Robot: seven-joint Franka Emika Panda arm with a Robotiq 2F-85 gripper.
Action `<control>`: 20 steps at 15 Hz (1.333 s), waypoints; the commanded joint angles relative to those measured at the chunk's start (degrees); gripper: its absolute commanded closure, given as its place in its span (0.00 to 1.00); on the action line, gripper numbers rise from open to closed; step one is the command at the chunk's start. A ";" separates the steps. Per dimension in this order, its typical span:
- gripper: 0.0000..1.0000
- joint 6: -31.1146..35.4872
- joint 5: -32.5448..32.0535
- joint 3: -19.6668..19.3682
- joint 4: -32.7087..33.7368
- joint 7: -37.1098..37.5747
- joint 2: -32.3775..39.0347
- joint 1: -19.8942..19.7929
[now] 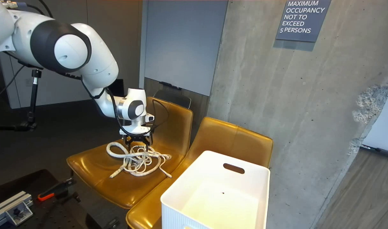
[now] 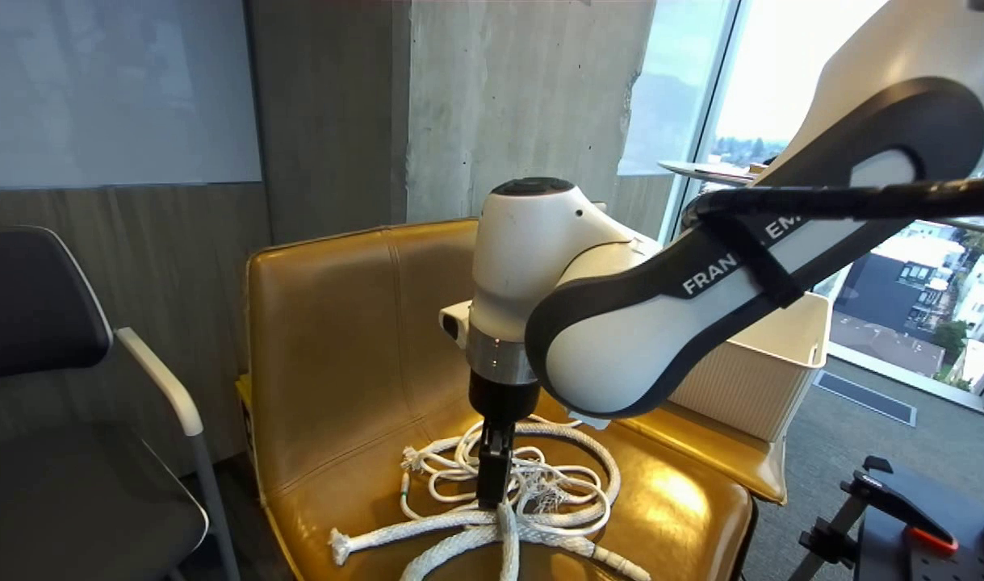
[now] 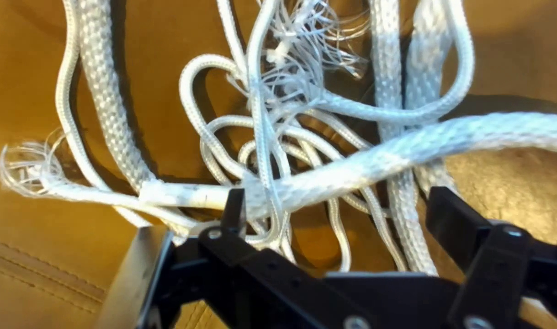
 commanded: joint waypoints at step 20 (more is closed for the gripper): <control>0.93 -4.28 -0.84 -1.73 2.47 5.21 5.56 3.32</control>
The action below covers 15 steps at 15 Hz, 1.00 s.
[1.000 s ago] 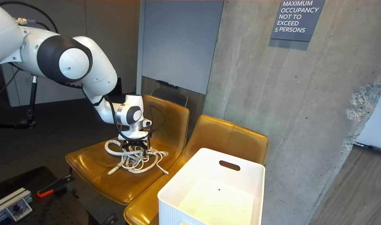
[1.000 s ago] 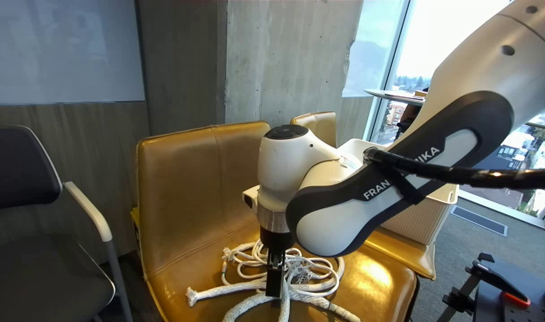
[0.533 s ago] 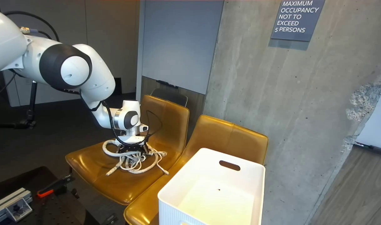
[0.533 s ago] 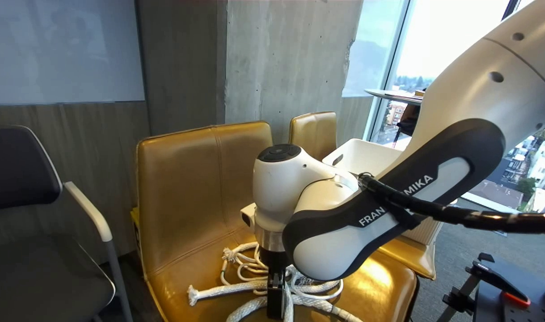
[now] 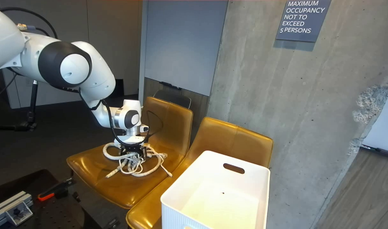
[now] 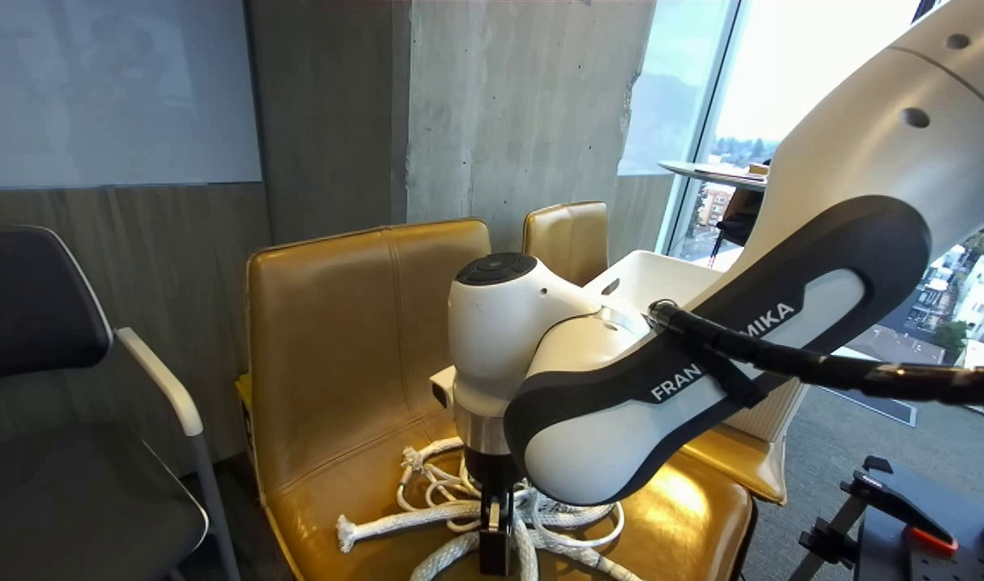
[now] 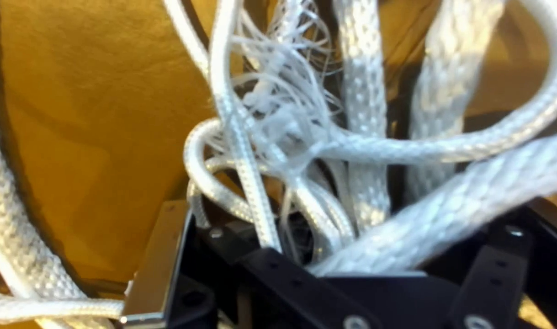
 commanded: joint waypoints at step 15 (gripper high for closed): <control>1.00 -17.26 1.27 0.93 -13.77 2.04 -36.48 -5.78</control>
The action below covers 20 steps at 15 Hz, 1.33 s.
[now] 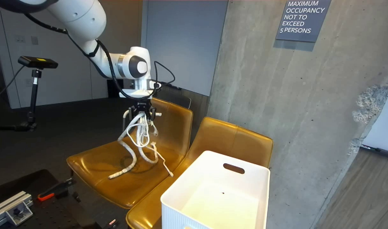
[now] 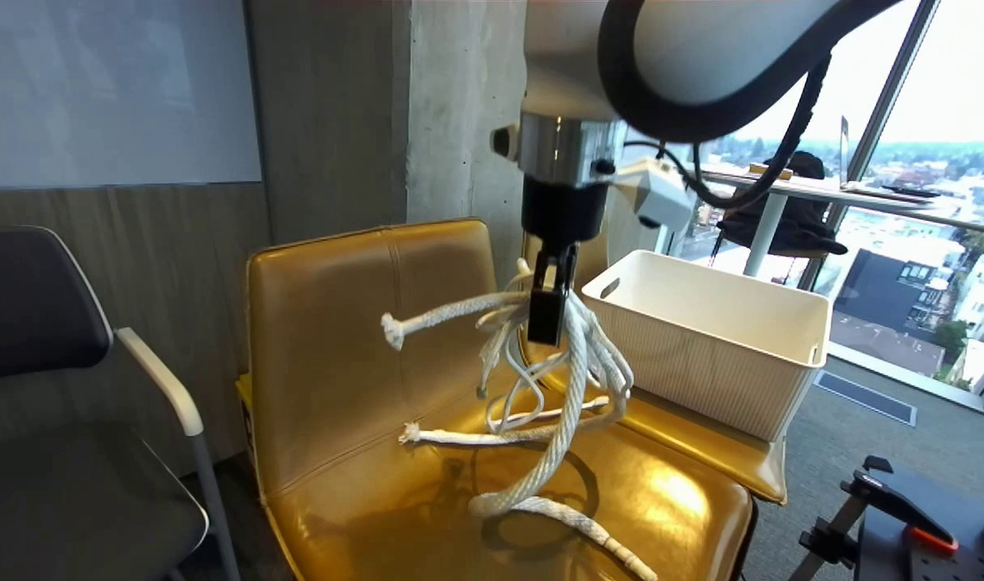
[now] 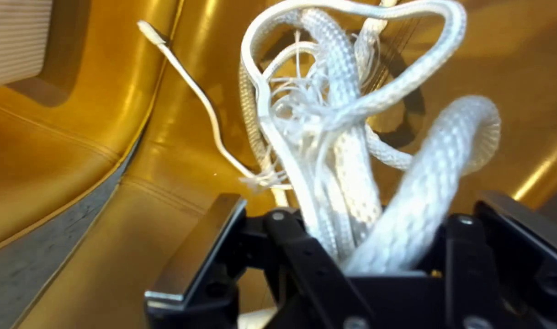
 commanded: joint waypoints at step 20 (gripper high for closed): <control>1.00 -41.41 -1.08 -10.26 48.13 -17.84 -9.65 -19.23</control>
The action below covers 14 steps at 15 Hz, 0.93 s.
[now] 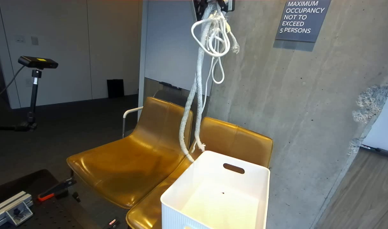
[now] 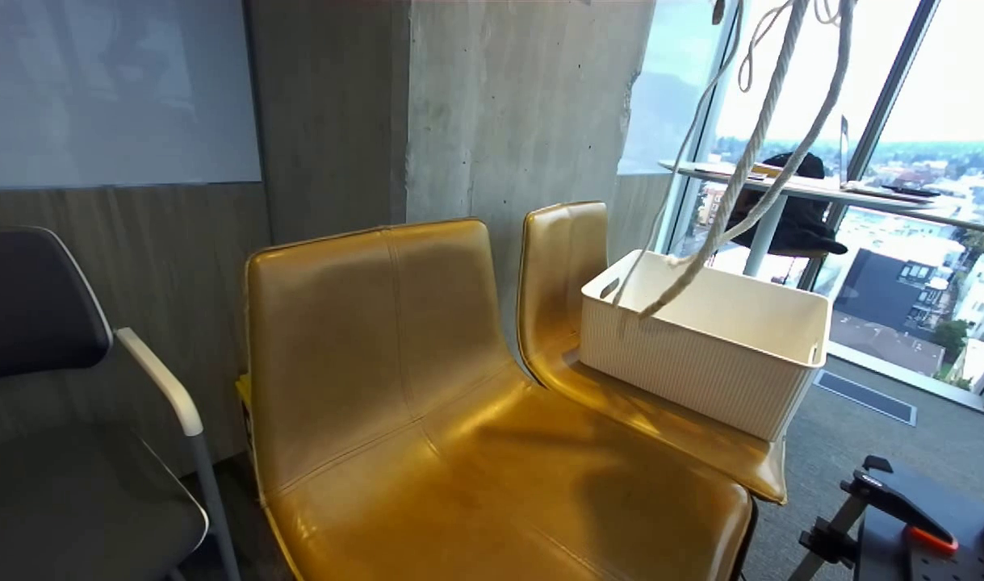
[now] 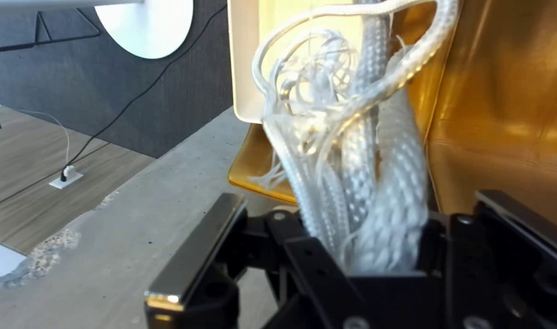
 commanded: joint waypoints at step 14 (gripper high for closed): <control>1.00 -0.79 6.25 -1.03 12.87 -8.48 20.34 -11.32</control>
